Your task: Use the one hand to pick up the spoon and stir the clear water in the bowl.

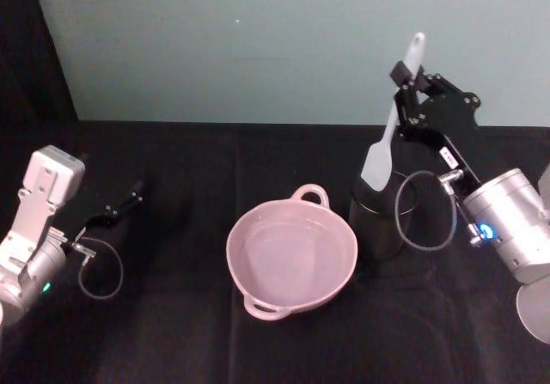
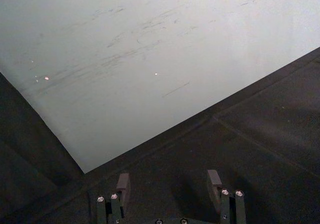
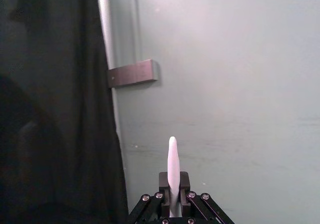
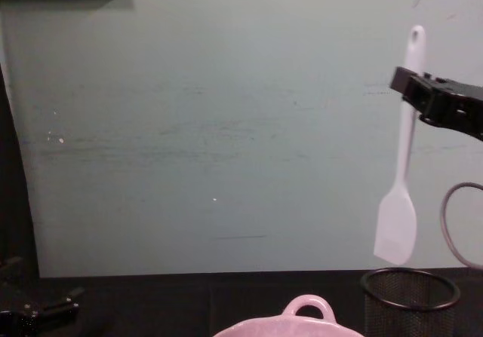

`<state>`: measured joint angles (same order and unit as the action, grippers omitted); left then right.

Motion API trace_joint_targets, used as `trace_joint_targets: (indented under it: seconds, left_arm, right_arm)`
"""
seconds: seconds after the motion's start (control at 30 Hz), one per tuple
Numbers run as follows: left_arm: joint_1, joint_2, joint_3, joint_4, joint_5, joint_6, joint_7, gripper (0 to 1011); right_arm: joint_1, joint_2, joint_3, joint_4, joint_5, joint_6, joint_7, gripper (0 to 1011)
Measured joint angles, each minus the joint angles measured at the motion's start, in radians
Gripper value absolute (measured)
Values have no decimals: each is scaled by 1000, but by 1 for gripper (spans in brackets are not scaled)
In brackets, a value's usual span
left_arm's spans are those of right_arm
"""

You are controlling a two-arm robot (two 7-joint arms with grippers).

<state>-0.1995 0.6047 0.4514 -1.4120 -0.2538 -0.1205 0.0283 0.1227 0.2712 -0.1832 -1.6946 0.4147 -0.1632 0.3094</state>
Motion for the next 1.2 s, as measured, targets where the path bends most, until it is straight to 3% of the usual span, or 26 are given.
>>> trace_joint_targets:
  seconds: [0.47,0.93,1.2]
  left_arm:
    - [0,0,0,0,0,0,0,1005]
    - [0,0,0,0,0,0,0,1005]
    - [0,0,0,0,0,0,0,1005]
  right_arm:
    - [10,-51,50,103,120,3,-2,117]
    - [19,-68,62,153,146,11,-25,117]
    - [19,-72,66,199,180,9,-4,117]
